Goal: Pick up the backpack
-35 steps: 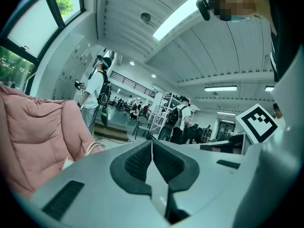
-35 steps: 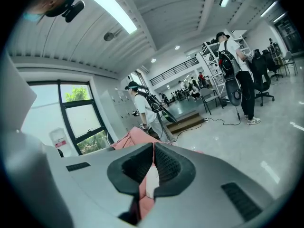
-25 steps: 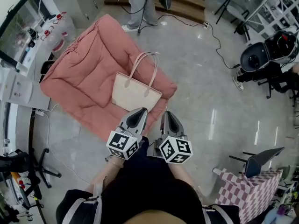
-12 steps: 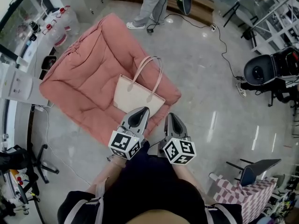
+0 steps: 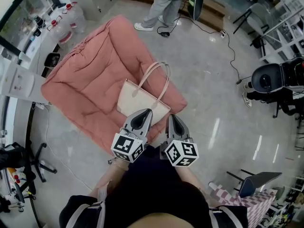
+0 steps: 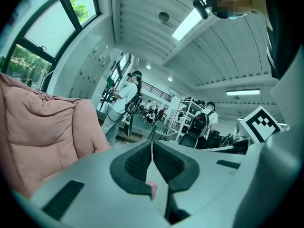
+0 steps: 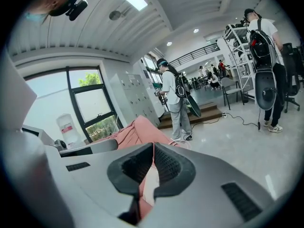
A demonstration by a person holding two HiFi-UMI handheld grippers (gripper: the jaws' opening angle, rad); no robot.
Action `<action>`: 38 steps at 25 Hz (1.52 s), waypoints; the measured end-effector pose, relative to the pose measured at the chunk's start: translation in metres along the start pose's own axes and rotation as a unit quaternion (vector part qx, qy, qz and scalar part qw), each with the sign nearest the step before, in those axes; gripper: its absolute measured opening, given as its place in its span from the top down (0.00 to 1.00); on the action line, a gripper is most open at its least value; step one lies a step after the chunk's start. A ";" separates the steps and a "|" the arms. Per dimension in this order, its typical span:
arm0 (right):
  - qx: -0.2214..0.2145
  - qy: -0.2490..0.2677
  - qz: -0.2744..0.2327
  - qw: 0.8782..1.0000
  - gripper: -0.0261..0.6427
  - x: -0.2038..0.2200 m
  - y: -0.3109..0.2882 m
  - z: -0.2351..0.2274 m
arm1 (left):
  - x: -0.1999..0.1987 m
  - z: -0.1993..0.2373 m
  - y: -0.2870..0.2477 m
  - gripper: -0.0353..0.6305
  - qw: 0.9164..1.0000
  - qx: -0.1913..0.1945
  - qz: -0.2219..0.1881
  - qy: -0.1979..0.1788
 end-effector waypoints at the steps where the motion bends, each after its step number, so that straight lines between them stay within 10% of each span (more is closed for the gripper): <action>1: -0.003 0.001 -0.001 1.000 0.91 -0.001 -0.002 0.000 | -0.001 0.000 0.000 0.91 1.000 -0.001 -0.001 -0.001; 38: -0.044 -0.065 0.030 0.996 0.91 -0.024 -0.064 -0.049 | -0.004 0.011 -0.053 0.91 0.996 -0.072 0.049 -0.023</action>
Point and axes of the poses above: the fingertips, and each gripper's own axes: y backward along the fingers, z to its left, x out of its underside, the point moved 6 cm from there along y, backward along the fingers, and after that the axes turned 1 degree about -x, right-handed, at the moved point
